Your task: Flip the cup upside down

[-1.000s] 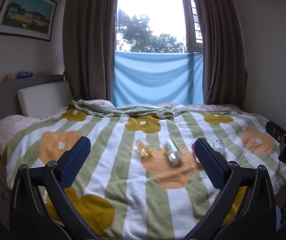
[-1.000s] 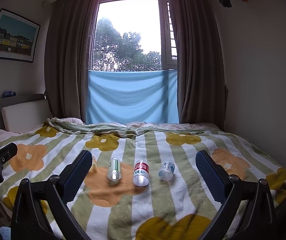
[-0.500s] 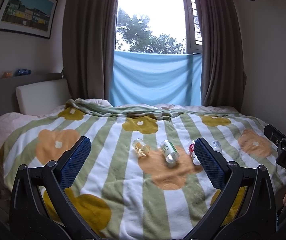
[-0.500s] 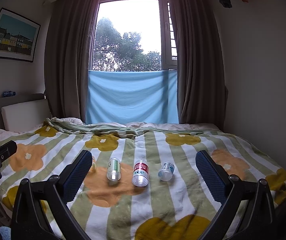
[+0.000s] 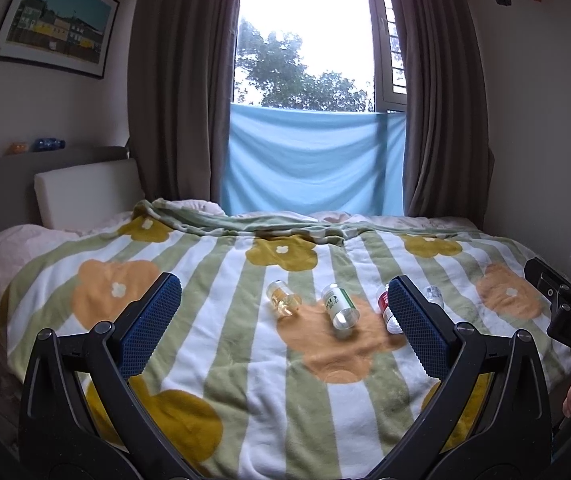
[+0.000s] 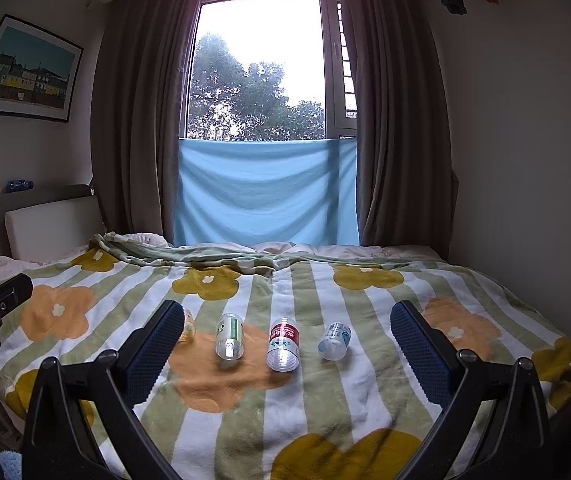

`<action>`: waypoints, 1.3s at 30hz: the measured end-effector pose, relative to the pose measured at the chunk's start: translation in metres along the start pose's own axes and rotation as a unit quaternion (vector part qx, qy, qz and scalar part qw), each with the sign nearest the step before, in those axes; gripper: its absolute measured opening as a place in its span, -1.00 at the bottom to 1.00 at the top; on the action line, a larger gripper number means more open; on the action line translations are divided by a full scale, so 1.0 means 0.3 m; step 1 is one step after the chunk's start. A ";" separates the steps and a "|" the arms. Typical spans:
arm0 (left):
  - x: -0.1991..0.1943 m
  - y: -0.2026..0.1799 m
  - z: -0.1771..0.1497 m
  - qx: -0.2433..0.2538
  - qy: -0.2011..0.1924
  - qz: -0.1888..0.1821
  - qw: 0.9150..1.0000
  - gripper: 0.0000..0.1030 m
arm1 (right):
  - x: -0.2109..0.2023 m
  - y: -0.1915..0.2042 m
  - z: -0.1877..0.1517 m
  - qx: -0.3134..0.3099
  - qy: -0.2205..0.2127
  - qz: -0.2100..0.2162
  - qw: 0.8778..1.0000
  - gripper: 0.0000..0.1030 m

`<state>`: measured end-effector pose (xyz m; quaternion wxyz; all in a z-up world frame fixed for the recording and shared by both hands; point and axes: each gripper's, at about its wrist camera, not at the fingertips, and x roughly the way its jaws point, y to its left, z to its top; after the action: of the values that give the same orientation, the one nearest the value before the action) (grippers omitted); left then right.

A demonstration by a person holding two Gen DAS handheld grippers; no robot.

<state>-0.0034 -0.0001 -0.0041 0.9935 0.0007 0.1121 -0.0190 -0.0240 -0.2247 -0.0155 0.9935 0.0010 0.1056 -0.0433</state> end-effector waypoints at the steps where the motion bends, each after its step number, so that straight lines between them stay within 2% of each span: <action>1: -0.002 -0.003 0.000 0.000 -0.001 0.001 1.000 0.99 | 0.001 0.000 0.000 0.000 0.000 0.000 1.000 1.00; 18: 0.008 0.030 0.001 -0.005 0.006 0.003 1.000 0.99 | 0.008 0.003 -0.003 0.001 0.003 0.001 1.000 1.00; 23: 0.073 0.039 -0.018 -0.004 0.024 0.008 1.000 0.99 | 0.090 -0.019 0.000 -0.001 0.026 0.007 1.000 1.00; 26: 0.129 0.050 -0.039 -0.004 0.040 0.012 0.999 0.99 | 0.211 -0.051 0.013 0.000 0.056 0.015 0.998 1.00; 31: 0.215 0.077 -0.087 -0.010 0.064 0.019 0.998 0.99 | 0.491 -0.097 0.027 -0.008 0.145 0.026 0.989 1.00; 37: 0.336 0.115 -0.160 -0.014 0.103 0.026 0.994 0.99 | 0.877 -0.098 0.006 0.013 0.258 0.064 0.964 1.00; 39: 0.370 0.125 -0.182 -0.010 0.115 0.033 0.993 0.99 | 1.012 -0.091 -0.018 0.030 0.306 0.078 0.948 1.00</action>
<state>0.0940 0.0336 -0.0822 0.9741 -0.0036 0.2254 0.0151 0.2683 -0.2778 -0.0843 0.9132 0.0521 0.4028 0.0338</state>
